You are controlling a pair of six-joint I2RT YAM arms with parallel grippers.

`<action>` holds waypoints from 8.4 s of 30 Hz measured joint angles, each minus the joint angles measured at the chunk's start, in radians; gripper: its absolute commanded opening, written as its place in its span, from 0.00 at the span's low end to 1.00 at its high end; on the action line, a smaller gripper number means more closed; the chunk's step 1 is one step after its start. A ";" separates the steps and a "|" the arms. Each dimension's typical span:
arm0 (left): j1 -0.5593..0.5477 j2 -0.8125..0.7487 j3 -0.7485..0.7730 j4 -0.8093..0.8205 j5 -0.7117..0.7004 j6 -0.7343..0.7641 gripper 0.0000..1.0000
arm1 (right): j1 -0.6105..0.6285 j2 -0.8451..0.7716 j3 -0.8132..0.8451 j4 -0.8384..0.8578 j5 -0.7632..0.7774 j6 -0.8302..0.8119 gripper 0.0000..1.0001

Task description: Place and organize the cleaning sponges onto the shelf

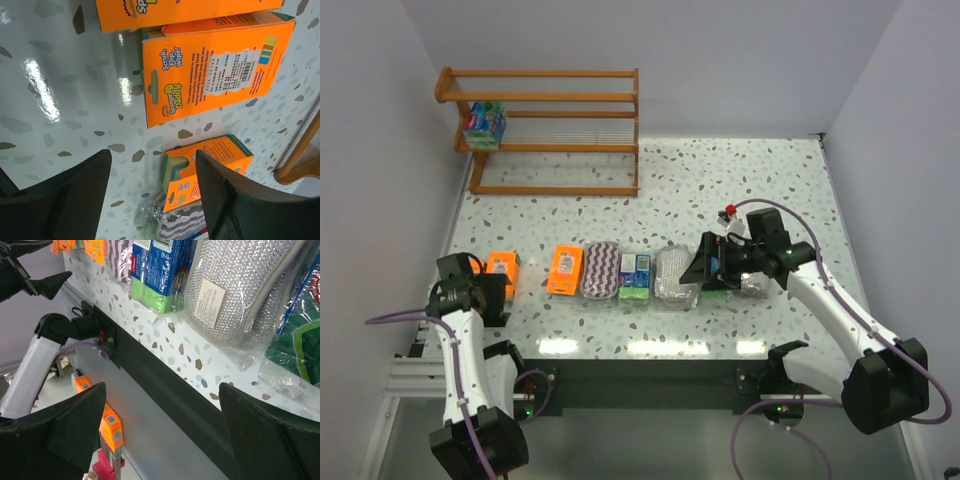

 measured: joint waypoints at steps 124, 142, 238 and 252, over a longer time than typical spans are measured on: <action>-0.019 0.490 0.004 0.766 0.005 -0.129 0.64 | 0.005 0.260 0.182 -0.018 0.047 -0.027 0.96; 0.007 0.614 -0.049 0.924 0.035 -0.148 0.40 | 0.005 0.260 0.205 -0.029 0.073 -0.020 0.95; 0.008 1.437 0.688 1.437 0.464 -0.144 0.49 | 0.007 0.636 0.545 0.072 0.113 0.058 0.93; 0.007 1.083 0.504 1.239 0.430 -0.072 0.59 | 0.007 0.636 0.546 0.070 0.107 0.040 0.94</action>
